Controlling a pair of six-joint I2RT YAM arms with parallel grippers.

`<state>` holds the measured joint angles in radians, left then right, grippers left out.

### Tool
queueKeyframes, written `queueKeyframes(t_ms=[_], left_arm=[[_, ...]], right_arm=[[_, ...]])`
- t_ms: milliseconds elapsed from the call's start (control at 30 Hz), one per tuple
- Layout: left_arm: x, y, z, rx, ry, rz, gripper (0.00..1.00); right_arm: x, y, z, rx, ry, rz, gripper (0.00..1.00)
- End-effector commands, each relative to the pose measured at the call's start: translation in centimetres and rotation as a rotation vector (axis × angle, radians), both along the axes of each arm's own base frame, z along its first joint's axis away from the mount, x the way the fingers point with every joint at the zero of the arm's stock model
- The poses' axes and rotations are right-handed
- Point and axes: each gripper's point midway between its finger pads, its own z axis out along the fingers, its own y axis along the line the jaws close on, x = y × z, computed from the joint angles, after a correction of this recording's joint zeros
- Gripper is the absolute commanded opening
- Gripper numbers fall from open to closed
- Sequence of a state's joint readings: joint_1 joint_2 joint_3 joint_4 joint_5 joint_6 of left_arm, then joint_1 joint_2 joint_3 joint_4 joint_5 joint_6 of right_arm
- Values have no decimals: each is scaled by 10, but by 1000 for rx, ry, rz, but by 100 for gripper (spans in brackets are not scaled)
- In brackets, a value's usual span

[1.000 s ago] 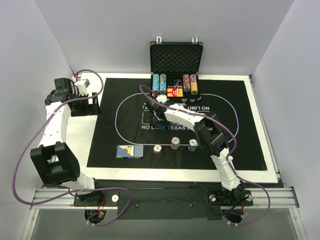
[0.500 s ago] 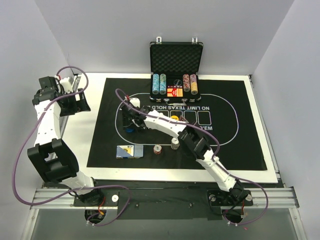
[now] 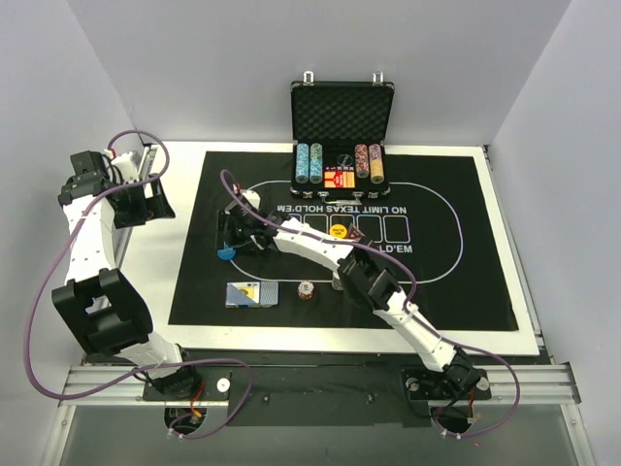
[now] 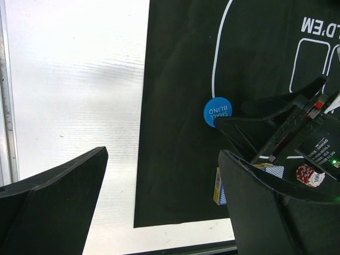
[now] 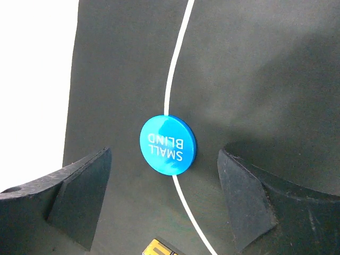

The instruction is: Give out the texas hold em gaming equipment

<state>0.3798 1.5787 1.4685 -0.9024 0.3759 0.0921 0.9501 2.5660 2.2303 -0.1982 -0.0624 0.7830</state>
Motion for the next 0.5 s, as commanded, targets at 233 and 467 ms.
queueKeyframes(t_ms=[233, 467], left_arm=[[-4, -10, 3, -31, -23, -58, 97], [-6, -19, -6, -31, -5, -92, 97]], right_arm=[[39, -113, 85, -128, -139, -130, 77], [50, -272, 63, -436, -86, -331, 80]])
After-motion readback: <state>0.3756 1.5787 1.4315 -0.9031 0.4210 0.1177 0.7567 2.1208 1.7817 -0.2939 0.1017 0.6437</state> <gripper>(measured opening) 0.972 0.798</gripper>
